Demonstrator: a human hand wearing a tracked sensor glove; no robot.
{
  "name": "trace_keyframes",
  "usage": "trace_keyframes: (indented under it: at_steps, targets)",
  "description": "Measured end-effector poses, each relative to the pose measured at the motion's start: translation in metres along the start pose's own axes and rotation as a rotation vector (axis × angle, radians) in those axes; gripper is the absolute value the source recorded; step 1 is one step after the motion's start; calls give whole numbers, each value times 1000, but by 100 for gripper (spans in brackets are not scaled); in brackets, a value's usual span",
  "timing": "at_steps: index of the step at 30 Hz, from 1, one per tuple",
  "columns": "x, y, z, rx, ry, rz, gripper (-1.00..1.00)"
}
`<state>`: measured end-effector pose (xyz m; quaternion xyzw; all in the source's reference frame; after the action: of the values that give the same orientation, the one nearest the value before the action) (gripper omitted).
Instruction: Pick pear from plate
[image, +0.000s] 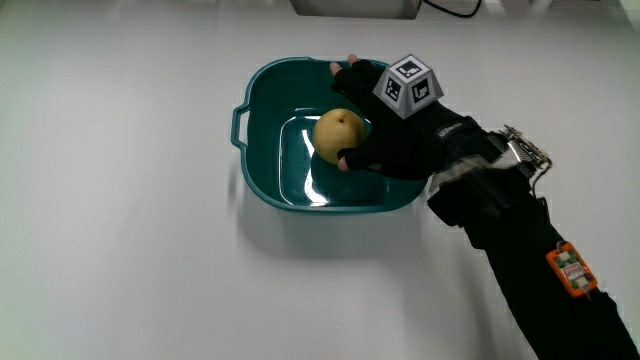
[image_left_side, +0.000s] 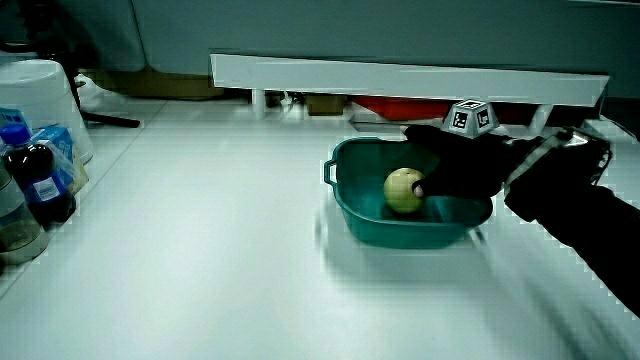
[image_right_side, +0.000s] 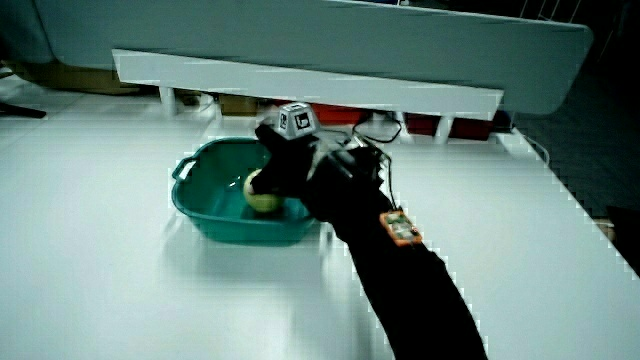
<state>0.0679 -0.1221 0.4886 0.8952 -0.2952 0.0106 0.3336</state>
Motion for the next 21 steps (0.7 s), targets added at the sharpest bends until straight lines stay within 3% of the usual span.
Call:
trace_keyframes:
  at_steps: [1, 5, 9, 11, 15, 21]
  targets:
    - [-1, 5, -3, 6, -14, -24, 0]
    - [-10, 17, -7, -45, -6, -2, 0]
    - [-14, 23, -14, -52, -17, -15, 0]
    - [-17, 23, -17, -28, -11, -7, 0]
    - [-20, 29, -27, 6, -70, -69, 0]
    - [-18, 29, -27, 17, -65, -79, 32]
